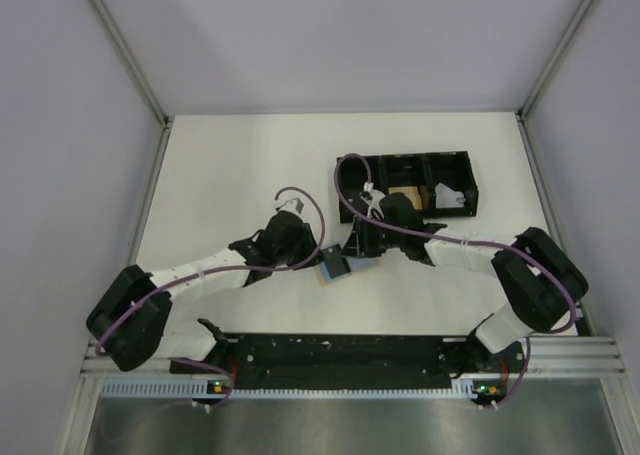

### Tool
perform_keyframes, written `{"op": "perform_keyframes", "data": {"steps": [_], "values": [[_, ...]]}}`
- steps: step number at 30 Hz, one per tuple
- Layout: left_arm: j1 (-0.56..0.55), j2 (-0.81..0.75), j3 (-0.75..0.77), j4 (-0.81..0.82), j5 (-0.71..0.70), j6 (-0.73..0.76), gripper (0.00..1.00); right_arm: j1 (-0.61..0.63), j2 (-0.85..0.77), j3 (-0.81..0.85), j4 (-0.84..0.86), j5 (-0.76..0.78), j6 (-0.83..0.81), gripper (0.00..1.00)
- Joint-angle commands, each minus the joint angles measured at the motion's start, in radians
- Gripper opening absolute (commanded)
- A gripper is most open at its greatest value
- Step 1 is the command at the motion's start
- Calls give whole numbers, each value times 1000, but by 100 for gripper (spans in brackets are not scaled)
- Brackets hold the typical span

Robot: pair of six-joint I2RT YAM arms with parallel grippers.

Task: Take the credit cards out of the card holder
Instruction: Remove the credit card from the card holder.

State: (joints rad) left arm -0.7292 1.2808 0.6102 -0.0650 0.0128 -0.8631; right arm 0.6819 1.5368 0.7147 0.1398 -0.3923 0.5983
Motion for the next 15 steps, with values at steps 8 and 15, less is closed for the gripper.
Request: {"op": "perform_keyframes", "data": {"steps": [8,15], "values": [[-4,173,51,70,50,19,8,-59,131,31,92,-82,-32,34],[-4,224,3,82,53,3,1,-70,195,-32,257,-190,46,31]]}}
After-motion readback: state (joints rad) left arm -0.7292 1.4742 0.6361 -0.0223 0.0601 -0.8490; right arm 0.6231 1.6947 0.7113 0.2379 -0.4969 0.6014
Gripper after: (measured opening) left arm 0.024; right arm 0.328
